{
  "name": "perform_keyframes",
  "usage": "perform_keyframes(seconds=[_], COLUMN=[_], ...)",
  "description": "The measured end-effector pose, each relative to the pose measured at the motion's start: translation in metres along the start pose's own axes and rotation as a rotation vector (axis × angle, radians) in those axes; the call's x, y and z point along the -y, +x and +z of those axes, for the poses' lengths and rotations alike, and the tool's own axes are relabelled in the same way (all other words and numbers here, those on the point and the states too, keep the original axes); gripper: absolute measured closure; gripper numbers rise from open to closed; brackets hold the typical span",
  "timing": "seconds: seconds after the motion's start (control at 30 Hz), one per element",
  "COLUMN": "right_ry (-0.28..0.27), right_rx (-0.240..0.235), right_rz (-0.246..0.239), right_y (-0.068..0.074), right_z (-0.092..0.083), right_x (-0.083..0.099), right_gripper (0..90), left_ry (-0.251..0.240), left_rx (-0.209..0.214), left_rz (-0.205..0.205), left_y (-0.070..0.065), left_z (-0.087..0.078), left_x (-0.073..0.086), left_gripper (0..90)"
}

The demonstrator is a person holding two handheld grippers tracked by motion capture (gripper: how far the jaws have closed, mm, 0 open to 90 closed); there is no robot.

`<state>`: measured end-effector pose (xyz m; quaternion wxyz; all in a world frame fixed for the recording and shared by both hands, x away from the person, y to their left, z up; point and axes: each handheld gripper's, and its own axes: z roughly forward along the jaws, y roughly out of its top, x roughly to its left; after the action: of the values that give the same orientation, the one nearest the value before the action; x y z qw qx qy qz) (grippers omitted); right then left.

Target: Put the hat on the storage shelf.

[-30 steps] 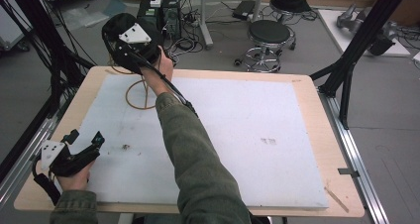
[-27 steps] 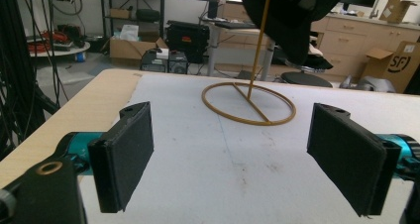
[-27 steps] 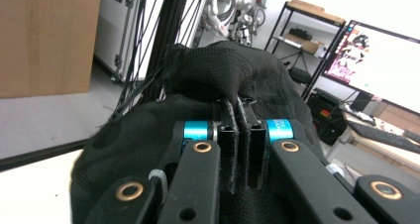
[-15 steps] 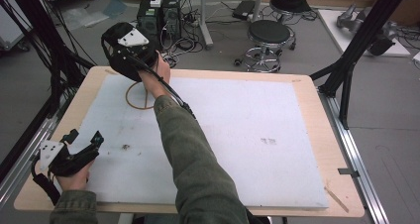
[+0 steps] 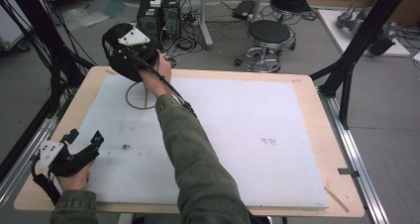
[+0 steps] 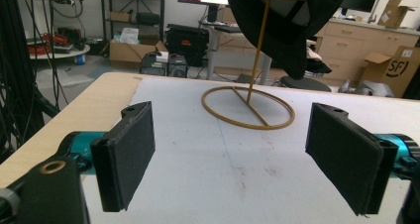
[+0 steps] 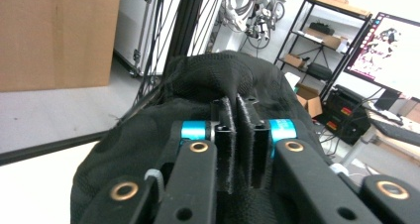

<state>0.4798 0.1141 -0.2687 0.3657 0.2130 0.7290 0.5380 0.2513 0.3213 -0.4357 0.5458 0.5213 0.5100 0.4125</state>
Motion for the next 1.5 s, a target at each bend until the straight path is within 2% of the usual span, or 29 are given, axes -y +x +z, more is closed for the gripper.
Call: perform_keyframes(seconds=[0.03,0.2,0.3,0.43,0.5,0.63,0.83,0.97,1.1,1.2,1.33,1.5], right_ry=[-0.001,0.004,0.018,0.027,0.024,0.019,0.012,0.015,0.039,0.021,0.031,0.028], right_rx=[-0.001,0.034,0.040,0.073,0.074,0.080,0.115,0.149,0.191,0.208,0.229,0.278], right_rz=[0.010,0.044,0.091,0.106,0.121,0.121,0.163,0.198,0.176,0.188,0.191,0.204], right_y=[0.000,-0.006,-0.014,-0.020,-0.022,-0.028,-0.046,-0.058,-0.065,-0.073,-0.084,-0.100], right_z=[0.000,-0.002,-0.005,-0.010,-0.015,-0.028,-0.055,-0.078,-0.098,-0.116,-0.135,-0.160], right_x=[0.000,0.001,0.001,0.000,0.000,0.000,-0.003,-0.002,0.000,0.003,0.008,0.018], right_gripper=[81.5,52.3,37.7,28.2,23.4,19.5,12.5,11.2,9.8,9.8,9.8,9.8], left_ry=[0.001,-0.003,-0.003,-0.004,-0.002,-0.004,-0.007,-0.012,-0.009,-0.010,-0.006,-0.002], left_rx=[0.001,0.001,-0.002,-0.005,-0.005,-0.004,-0.003,-0.005,0.000,0.007,0.012,0.012], left_rz=[-0.001,0.000,-0.003,-0.003,-0.002,-0.006,-0.005,-0.006,0.002,0.010,0.018,0.021], left_y=[-0.001,-0.001,-0.001,0.000,0.000,-0.001,-0.002,-0.003,-0.006,-0.009,-0.010,-0.009], left_z=[0.000,-0.001,-0.001,0.000,0.000,0.000,-0.001,0.000,0.000,0.000,0.001,0.002], left_x=[0.000,0.000,0.000,0.000,0.000,0.000,0.000,0.000,-0.001,-0.001,0.000,0.000], left_gripper=[19.4,19.3,19.2,19.2,19.2,19.2,19.2,19.2,19.0,19.0,19.0,18.8])
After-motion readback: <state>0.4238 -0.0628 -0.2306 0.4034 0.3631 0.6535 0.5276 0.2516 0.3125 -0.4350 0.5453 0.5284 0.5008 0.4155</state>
